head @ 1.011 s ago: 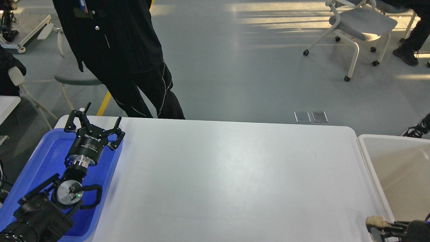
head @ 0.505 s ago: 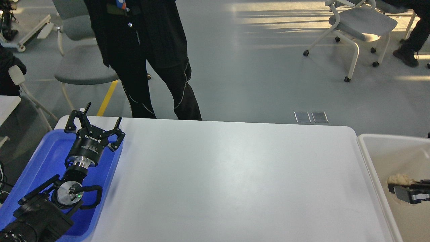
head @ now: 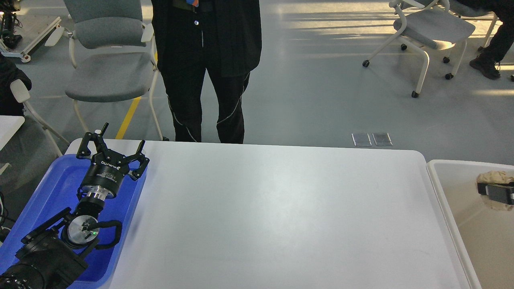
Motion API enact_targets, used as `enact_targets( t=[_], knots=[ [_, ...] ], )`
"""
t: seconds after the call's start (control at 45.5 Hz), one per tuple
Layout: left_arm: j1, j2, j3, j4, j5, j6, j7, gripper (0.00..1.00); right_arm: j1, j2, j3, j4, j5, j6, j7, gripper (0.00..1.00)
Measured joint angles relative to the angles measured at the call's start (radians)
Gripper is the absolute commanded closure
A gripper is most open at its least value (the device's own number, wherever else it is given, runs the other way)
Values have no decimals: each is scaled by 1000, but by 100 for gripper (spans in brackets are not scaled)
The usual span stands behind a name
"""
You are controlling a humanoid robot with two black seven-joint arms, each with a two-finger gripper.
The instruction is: Tidy desktop
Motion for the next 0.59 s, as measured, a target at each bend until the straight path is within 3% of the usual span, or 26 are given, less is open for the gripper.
enact_targets(
  t=[0.593],
  knots=[
    [0,0,0,0,0,1,0,0,20,19,-12,-11,9,22,-13,100]
  ],
)
